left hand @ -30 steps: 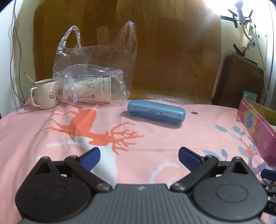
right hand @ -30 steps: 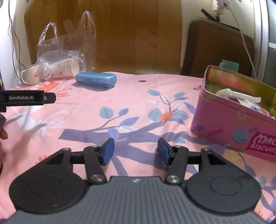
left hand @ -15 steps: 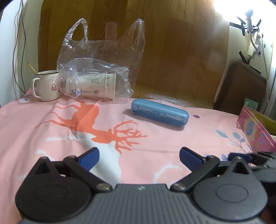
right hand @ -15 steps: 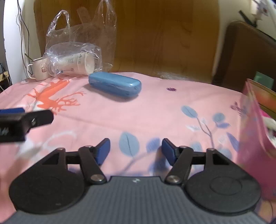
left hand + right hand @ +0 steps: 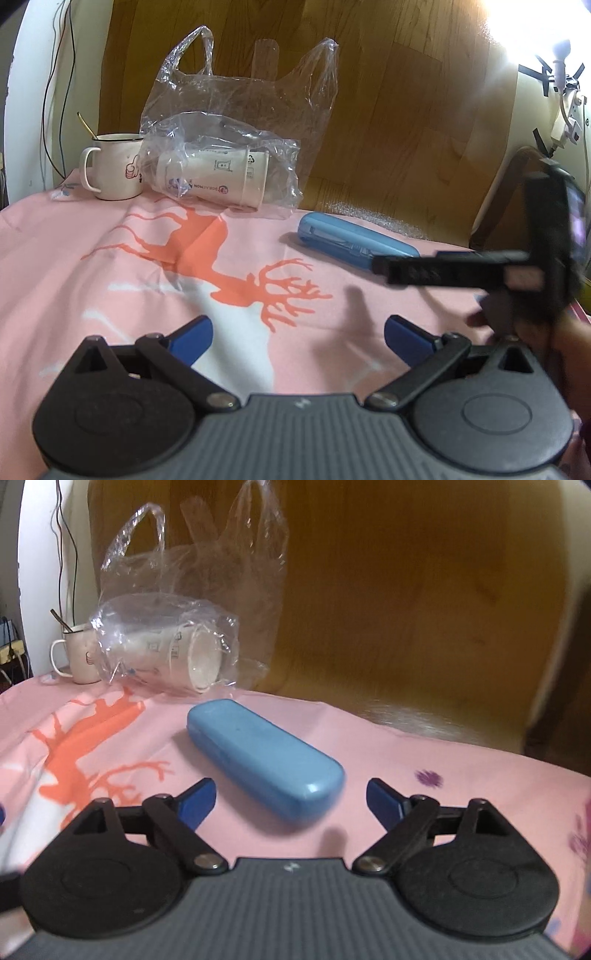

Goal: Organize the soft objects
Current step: 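Move the right tool to the blue glasses case and grasp it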

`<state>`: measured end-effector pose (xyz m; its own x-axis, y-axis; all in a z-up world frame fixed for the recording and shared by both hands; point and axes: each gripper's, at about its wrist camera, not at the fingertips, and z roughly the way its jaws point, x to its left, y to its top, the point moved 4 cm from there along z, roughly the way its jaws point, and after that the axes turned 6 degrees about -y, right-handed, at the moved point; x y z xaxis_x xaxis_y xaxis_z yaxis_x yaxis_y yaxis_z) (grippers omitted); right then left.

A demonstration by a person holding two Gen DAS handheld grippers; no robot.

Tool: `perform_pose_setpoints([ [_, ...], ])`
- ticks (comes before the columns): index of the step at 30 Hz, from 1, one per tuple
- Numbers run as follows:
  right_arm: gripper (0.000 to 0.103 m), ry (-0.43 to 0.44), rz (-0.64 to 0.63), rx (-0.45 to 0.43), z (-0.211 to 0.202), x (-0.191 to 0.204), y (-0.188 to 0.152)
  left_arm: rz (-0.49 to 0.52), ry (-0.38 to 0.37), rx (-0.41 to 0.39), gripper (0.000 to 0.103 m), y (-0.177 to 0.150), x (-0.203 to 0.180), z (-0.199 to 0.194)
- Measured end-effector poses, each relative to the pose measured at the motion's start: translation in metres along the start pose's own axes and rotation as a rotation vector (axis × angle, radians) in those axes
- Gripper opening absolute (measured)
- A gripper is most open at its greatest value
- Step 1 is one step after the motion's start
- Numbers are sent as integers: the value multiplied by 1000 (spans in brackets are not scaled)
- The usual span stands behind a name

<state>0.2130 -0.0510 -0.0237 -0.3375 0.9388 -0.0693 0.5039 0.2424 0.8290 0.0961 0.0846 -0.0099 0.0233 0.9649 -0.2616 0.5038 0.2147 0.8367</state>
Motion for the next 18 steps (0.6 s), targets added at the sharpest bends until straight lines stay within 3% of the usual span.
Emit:
perform_pose_setpoints([
  [7,90,4,-163,53,34,16,10,-12,-9,1,103,1,2,1],
  [12,60,40,-206,93,22,20,11,-20,-16,3,103,2,3,2],
  [18,58,-2,-208,106,-8,21,-4,-41,-16,1,103,2,6,2],
])
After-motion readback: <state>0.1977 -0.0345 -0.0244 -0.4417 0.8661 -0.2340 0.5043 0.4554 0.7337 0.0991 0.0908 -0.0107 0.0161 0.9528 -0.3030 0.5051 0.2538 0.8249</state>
